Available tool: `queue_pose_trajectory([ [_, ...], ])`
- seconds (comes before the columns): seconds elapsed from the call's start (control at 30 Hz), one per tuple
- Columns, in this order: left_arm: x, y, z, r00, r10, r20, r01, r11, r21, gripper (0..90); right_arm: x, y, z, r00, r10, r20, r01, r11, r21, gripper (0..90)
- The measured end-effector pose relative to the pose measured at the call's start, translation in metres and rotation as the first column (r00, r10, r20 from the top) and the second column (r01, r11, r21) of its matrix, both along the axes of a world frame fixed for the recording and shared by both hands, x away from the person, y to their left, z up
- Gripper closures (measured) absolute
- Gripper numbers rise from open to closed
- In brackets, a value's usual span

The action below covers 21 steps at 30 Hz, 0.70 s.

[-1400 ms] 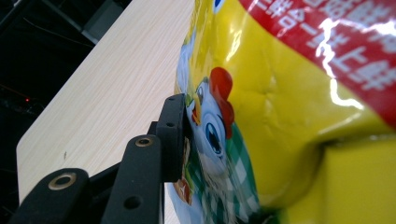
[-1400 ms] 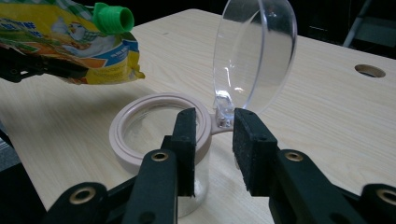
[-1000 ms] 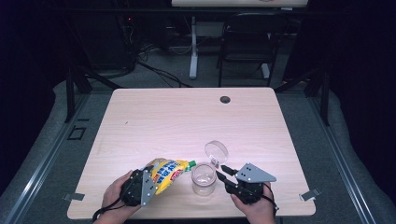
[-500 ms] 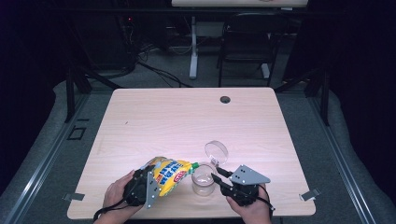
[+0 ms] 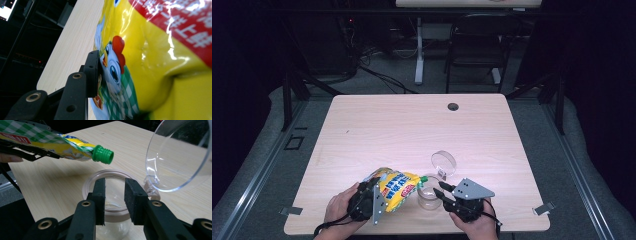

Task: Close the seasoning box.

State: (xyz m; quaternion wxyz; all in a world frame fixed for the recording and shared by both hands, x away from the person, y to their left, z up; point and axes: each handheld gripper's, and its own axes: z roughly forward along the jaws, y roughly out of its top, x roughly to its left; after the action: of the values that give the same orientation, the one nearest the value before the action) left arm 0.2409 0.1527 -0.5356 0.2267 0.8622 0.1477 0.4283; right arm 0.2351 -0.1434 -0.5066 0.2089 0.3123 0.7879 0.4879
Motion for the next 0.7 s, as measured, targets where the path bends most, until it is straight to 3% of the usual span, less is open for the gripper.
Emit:
queue_pose_trajectory([
  [0.4, 0.000, -0.005, -0.003, 0.9999, -0.015, -0.005, 0.015, 0.9999, 0.006, 63.7, 0.000, 0.006, -0.001, 0.9999, 0.011, 0.000, -0.011, 1.000, 0.001, 70.1],
  [0.7, -0.001, -0.008, -0.004, 0.9998, -0.018, 0.002, 0.018, 0.9993, 0.033, 63.7, -0.001, 0.011, -0.001, 0.9997, 0.023, 0.001, -0.023, 1.000, -0.004, 70.3],
])
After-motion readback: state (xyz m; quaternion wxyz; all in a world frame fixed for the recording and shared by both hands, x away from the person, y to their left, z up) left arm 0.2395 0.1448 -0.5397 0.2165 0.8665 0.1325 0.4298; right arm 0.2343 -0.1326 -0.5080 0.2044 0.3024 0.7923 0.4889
